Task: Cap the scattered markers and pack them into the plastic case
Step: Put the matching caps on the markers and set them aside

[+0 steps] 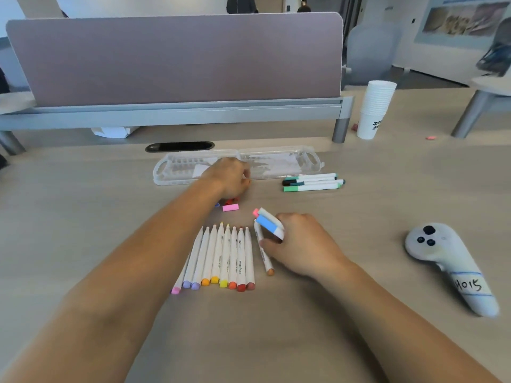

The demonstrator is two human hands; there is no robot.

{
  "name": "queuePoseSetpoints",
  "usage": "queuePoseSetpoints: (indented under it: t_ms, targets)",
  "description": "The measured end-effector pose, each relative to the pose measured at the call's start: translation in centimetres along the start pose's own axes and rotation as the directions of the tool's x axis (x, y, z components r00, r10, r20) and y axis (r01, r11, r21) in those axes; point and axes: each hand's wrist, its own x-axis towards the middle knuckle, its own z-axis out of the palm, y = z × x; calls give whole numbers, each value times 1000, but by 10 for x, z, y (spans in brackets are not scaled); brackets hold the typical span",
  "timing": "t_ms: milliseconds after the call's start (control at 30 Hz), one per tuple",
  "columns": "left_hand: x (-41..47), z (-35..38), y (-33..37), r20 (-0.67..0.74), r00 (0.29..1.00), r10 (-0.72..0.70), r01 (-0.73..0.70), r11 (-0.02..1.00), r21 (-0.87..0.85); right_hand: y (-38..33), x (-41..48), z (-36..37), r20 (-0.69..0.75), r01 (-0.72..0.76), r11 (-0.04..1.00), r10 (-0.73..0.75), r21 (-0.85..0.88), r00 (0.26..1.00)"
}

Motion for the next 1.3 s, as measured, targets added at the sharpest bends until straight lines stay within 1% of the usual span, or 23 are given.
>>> queuePoseSetpoints:
  t_ms: [167, 267, 333, 467, 533, 633, 700, 733, 833, 933, 1033, 1133, 1167, 1200, 1267, 1300]
  targets:
    - [5, 8, -1, -45, 998, 48, -45, 997, 58, 1, 1, -7, 16, -94, 996, 94, 3, 995]
    - [4, 5, 3, -40, 998, 43, -40, 996, 76, 2, 2, -9, 32, -136, 990, 135, 23, 990]
    - [4, 6, 2, -11, 999, 50, -50, 996, 70, 2, 2, -10, 43, -141, 990, 140, 15, 989]
    - [0, 6, 3, 69, 995, 75, -80, 995, 63, -2, -2, -13, 44, -95, 993, 98, -77, 994]
    - [-8, 1, 6, 54, 995, 82, -85, 995, 54, -3, -2, -14, 47, -97, 991, 101, -95, 994]
    - [-22, -12, 3, -53, 996, 67, -70, 995, -69, -3, -1, -17, 62, -125, 991, 128, -50, 990]
    - [-39, -19, -7, -137, 987, 80, -108, 973, -206, -4, -2, -17, 73, -132, 990, 128, 57, 989]
    - [-50, -22, -12, -156, 986, 68, -110, 952, -285, -3, -2, -17, 74, -124, 985, 116, 117, 990]
    - [-85, -28, -26, -152, 988, -6, -74, 853, -516, -6, -2, -15, 71, -96, 952, 78, 289, 994]
    - [-117, -34, -30, -126, 990, -59, -43, 728, -684, -12, -5, -11, 91, -77, 891, 41, 447, 995]
    - [-141, -35, -21, -101, 990, -98, -35, 526, -850, -17, -11, -11, 182, -132, 821, 35, 556, 983]
    - [-156, -26, -9, -63, 989, -131, -22, 295, -955, -21, -15, -11, 299, -227, 683, 12, 694, 954]
    - [-160, -22, -7, -54, 989, -140, -18, 244, -970, -21, -16, -12, 323, -245, 652, 0, 717, 946]
    - [-162, -19, -5, -52, 987, -149, -18, 225, -974, -22, -16, -12, 342, -257, 637, -12, 727, 939]
    - [-165, -13, -3, -75, 981, -180, -33, 224, -974, -24, -16, -13, 363, -272, 613, -26, 742, 931]
    - [-166, -12, -2, -87, 976, -201, -46, 203, -978, -24, -16, -14, 361, -274, 598, -28, 753, 932]
